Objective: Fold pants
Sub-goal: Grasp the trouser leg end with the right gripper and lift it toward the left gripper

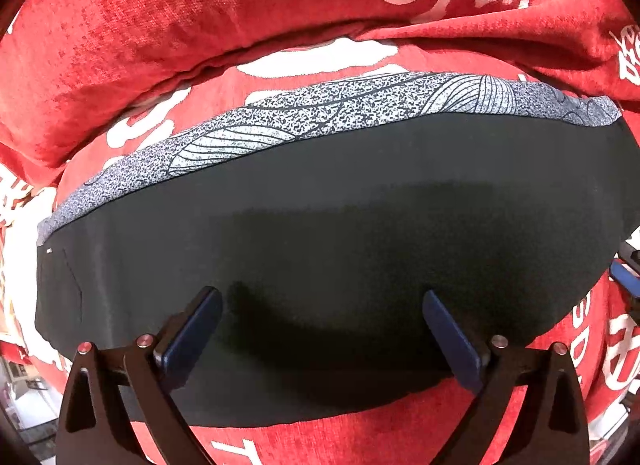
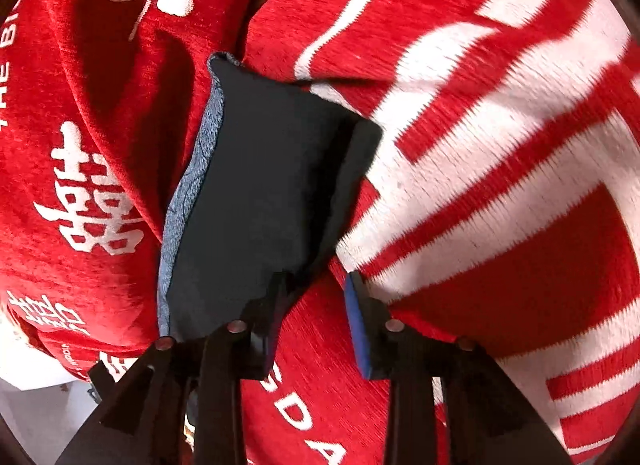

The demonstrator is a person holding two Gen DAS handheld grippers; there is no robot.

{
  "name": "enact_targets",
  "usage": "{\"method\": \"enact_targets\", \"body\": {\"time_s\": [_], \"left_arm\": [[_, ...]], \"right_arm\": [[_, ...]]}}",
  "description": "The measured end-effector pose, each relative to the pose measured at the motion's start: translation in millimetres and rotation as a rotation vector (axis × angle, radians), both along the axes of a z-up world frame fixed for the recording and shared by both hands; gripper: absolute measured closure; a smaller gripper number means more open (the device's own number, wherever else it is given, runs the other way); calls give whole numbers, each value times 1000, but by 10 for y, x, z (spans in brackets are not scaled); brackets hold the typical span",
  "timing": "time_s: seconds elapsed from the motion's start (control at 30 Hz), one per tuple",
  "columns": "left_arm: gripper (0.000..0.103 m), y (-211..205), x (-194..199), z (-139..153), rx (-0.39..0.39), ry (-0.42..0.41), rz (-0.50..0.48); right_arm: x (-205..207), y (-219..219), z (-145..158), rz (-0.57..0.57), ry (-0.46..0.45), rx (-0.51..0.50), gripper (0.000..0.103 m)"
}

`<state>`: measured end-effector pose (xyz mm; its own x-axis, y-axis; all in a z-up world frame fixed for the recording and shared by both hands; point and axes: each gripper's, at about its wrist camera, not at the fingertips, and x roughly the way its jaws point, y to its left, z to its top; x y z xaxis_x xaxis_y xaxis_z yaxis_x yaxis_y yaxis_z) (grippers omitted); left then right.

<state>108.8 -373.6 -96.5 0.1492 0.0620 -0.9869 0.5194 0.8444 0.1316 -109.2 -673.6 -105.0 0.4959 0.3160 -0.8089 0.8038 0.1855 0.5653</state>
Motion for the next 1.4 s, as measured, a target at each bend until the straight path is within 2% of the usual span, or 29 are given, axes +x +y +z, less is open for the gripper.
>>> {"method": "enact_targets", "body": {"time_s": [0.27, 0.53, 0.63, 0.67, 0.8, 0.87, 0.93, 1.03, 1.07, 1.13, 1.23, 1.3, 1.4], "left_arm": [[2, 46, 13, -4, -11, 9, 2], [1, 53, 38, -20, -7, 11, -1], [1, -3, 74, 71, -7, 30, -5], [1, -45, 82, 144, -36, 28, -6], [1, -482, 136, 354, -123, -38, -47], [1, -705, 188, 332, -114, -81, -50], [1, -846, 268, 214, -80, -114, -9], [1, -975, 274, -79, -20, -59, 24], [0, -970, 269, -134, -24, -59, 27], [0, -995, 227, -123, -30, -102, -4], [0, -1094, 180, -101, -3, -146, -114], [0, -1094, 206, -75, -13, -132, -142], [0, -940, 273, 30, -65, -72, -107]], "right_arm": [[-4, -73, -157, -64, -118, 50, 63], [272, -114, -236, -51, -225, 56, 61], [338, -135, -264, -64, -225, 93, 89], [341, -138, -218, -64, -228, 85, 89], [412, -118, 102, 15, -257, -1, 89], [457, -96, 228, 42, -271, -31, 89], [490, -75, 326, 59, -281, -52, 89], [535, -52, 416, 80, -286, -76, 89], [562, -40, 451, 93, -290, -83, 89], [650, 13, 555, 140, -282, -128, 89], [747, 89, 709, 205, -264, -199, 89], [837, 187, 858, 256, -246, -265, 89], [941, 361, 1080, 329, -220, -360, 89]]}}
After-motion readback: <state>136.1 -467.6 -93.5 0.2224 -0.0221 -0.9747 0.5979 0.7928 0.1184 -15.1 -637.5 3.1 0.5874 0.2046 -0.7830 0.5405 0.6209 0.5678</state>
